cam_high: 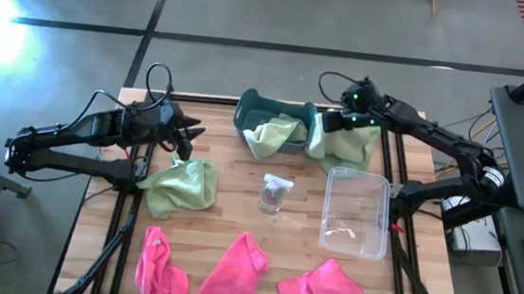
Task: Sort microfiber towel by color & place in baskets
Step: Put the green microfiber towel into the blue bin
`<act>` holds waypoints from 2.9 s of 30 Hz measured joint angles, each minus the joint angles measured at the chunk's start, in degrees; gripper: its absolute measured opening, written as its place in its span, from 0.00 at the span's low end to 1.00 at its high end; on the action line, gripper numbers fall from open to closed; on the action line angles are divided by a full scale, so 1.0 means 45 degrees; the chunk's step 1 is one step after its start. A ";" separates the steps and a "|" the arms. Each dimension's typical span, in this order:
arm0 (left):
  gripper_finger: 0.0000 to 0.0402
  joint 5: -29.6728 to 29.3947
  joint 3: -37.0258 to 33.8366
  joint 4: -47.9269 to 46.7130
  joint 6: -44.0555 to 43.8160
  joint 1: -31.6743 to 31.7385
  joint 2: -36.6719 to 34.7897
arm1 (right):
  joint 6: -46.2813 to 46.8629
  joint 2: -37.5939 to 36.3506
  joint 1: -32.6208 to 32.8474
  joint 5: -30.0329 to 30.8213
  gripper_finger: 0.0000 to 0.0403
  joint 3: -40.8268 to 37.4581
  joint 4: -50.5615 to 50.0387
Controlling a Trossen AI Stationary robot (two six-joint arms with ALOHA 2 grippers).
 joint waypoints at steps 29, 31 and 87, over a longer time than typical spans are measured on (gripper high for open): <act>0.31 0.0000 0.0000 0.0015 0.0000 -0.0003 0.0000 | -0.0523 0.1128 0.2888 0.1110 0.04 0.4898 0.1300; 0.31 0.0000 0.0000 0.0025 -0.0007 -0.0003 0.0000 | -0.0417 0.1608 0.3027 0.1104 0.04 0.4898 0.1753; 0.31 0.0262 0.0019 -0.0836 -0.0107 -0.0023 -0.0005 | -0.3909 0.3633 0.2780 0.4386 0.39 0.4908 -0.5400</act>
